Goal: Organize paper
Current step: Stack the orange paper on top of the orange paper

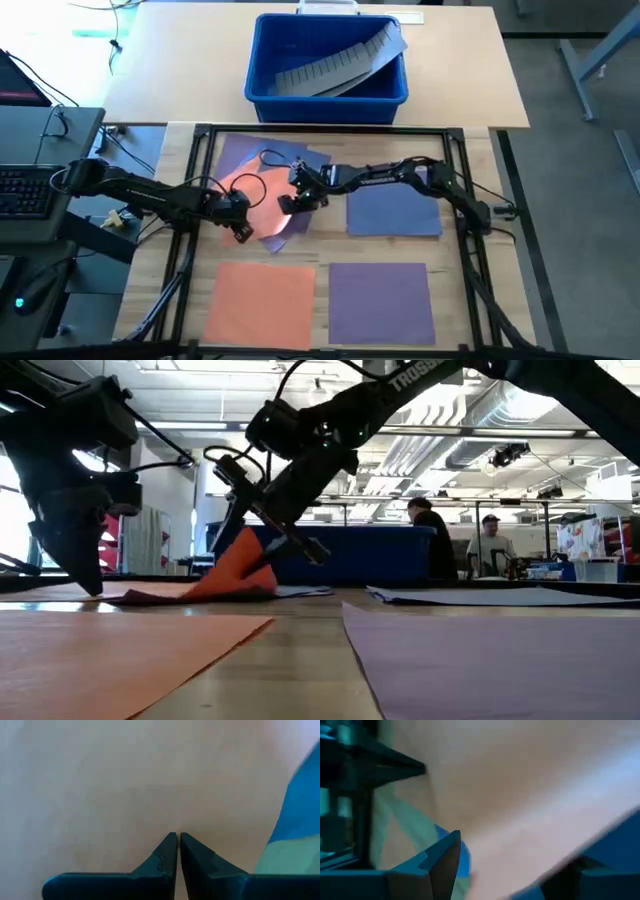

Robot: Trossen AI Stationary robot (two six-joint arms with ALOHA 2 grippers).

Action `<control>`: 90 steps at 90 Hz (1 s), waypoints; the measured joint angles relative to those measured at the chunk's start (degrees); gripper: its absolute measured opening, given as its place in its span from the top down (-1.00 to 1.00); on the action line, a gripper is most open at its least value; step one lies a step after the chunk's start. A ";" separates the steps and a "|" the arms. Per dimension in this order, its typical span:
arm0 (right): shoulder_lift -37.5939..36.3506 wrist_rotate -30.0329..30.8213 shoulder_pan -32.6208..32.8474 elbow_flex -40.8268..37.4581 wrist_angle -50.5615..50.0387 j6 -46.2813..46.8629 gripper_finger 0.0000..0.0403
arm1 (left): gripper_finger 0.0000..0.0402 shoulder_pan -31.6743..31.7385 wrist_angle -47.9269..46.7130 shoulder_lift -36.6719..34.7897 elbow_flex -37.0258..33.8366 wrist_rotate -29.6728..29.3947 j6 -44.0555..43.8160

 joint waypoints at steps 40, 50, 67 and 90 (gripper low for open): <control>1.42 0.95 -0.28 0.00 -0.51 2.47 0.13 | 1.00 0.00 0.78 0.00 0.00 -0.42 2.29; 1.42 2.25 -0.27 0.00 -0.74 2.64 0.53 | 1.00 0.00 0.76 0.00 0.11 -0.89 2.53; 0.76 3.84 0.19 -0.02 -1.54 4.07 0.97 | 1.00 0.00 -6.82 -0.50 7.30 -1.82 4.25; -7.24 8.20 6.61 0.00 -5.23 9.54 1.00 | 1.00 -0.46 -20.70 -3.10 26.00 -9.07 9.28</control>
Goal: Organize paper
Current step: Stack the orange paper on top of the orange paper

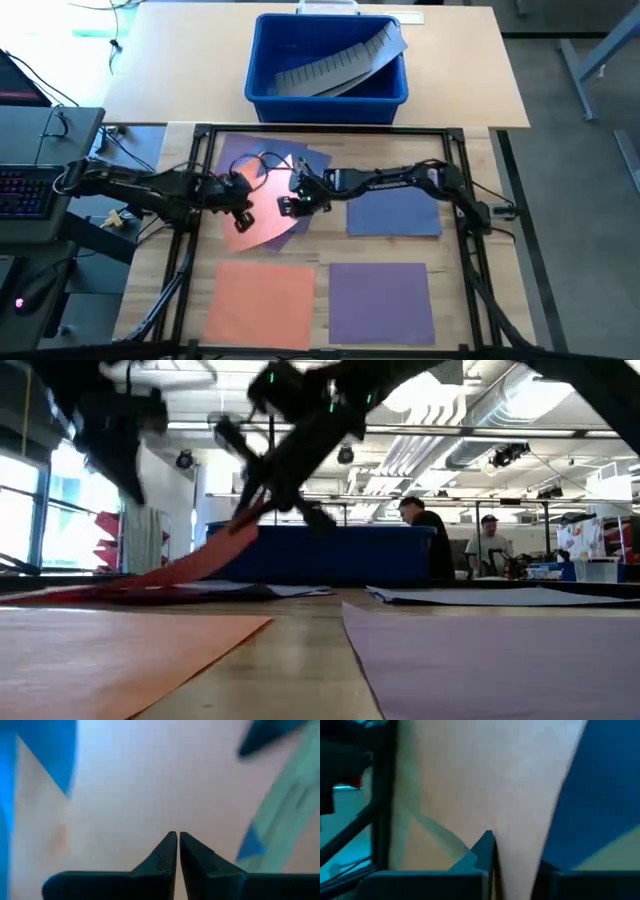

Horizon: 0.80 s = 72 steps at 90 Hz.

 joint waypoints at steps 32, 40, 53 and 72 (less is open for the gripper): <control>-5.24 15.36 19.73 0.00 -7.99 24.13 1.00 | 1.00 -5.19 -6.40 -4.69 15.67 -2.26 -2.99; -4.59 21.12 24.59 0.00 -7.89 32.22 1.00 | 1.00 -8.55 -8.76 -5.53 17.42 -3.56 -6.17; -2.78 28.99 30.46 -0.02 -7.68 41.94 1.00 | 1.00 -14.61 -11.10 -5.60 20.51 -4.22 -11.01; 0.56 37.14 35.39 -0.02 -2.41 50.35 1.00 | 1.00 -21.72 -10.71 -5.25 24.51 -4.42 -17.15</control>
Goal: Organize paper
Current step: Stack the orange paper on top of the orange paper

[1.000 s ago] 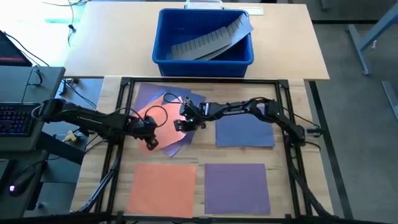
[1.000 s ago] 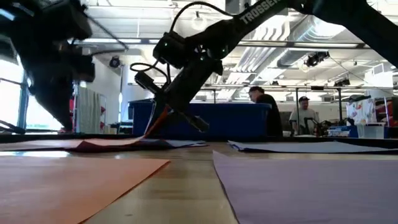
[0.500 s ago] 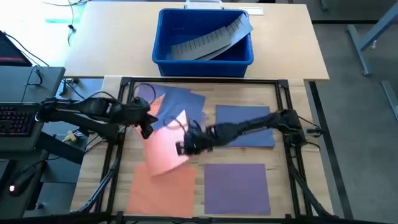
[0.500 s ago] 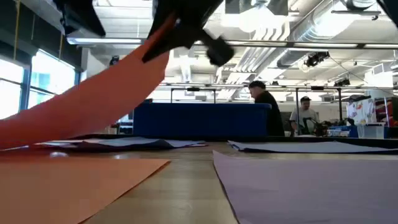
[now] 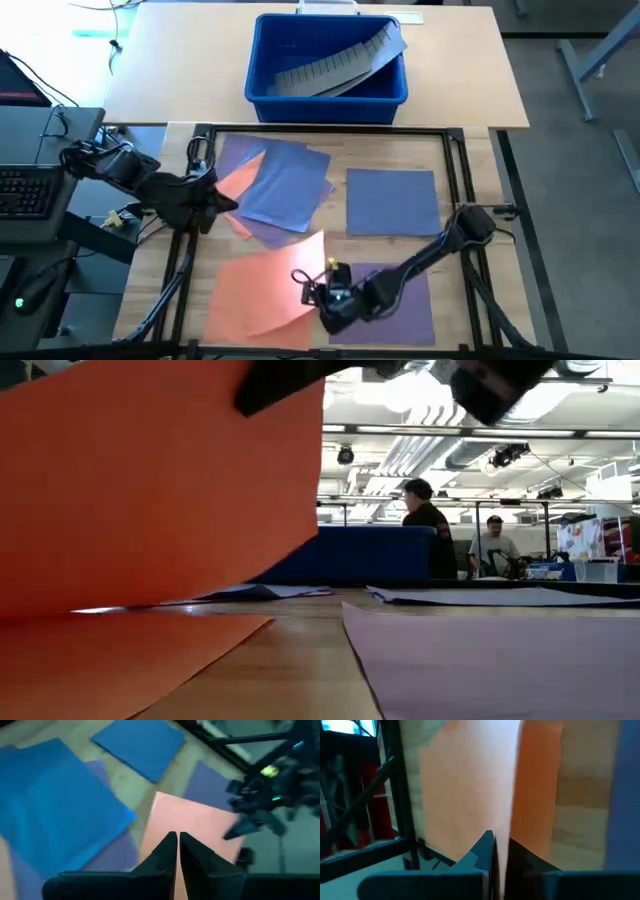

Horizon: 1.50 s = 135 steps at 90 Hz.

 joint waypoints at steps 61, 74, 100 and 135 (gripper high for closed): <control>2.02 3.87 0.64 0.02 14.60 -0.22 1.00 | 1.00 -16.51 -5.19 7.33 1.51 -1.48 -7.02; 3.04 3.92 0.66 3.50 12.00 1.12 1.00 | 1.00 -17.40 -5.22 9.54 1.49 -1.73 -7.04; 16.98 1.31 -0.11 23.85 0.65 4.23 1.00 | 1.00 -19.19 -5.76 11.81 1.49 -1.64 -7.08; 24.20 0.79 1.80 33.55 -0.75 5.53 1.00 | 1.00 -19.46 -6.33 12.11 1.49 -0.15 -7.02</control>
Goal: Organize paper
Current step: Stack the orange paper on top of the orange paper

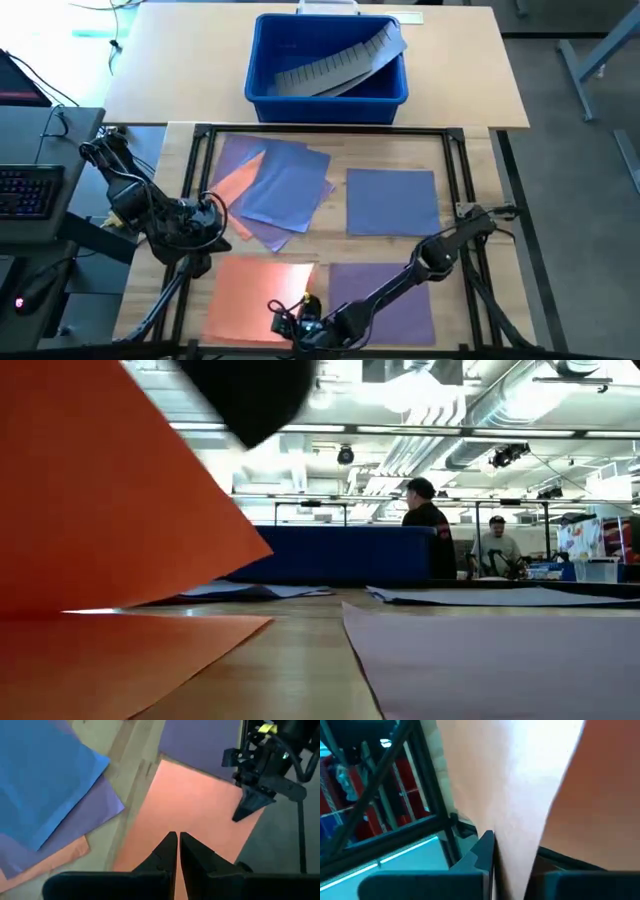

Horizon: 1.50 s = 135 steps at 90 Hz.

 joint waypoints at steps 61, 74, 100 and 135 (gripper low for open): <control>-0.04 -3.88 -0.58 -0.24 -3.76 -10.29 1.00 | 1.00 0.01 -0.14 -0.01 0.00 -0.07 -0.02; -0.04 -5.63 -1.37 -0.24 -3.80 -9.44 1.00 | 1.00 0.01 -0.14 -0.01 0.00 -0.09 -0.44; -0.04 -5.46 0.39 -0.24 -5.96 -3.47 1.00 | 1.00 0.01 -0.14 -0.01 0.00 -0.18 -0.50; -0.04 -1.95 -0.24 -0.24 -4.82 -0.38 1.00 | 1.00 0.01 -0.14 -0.01 0.00 -0.37 -0.50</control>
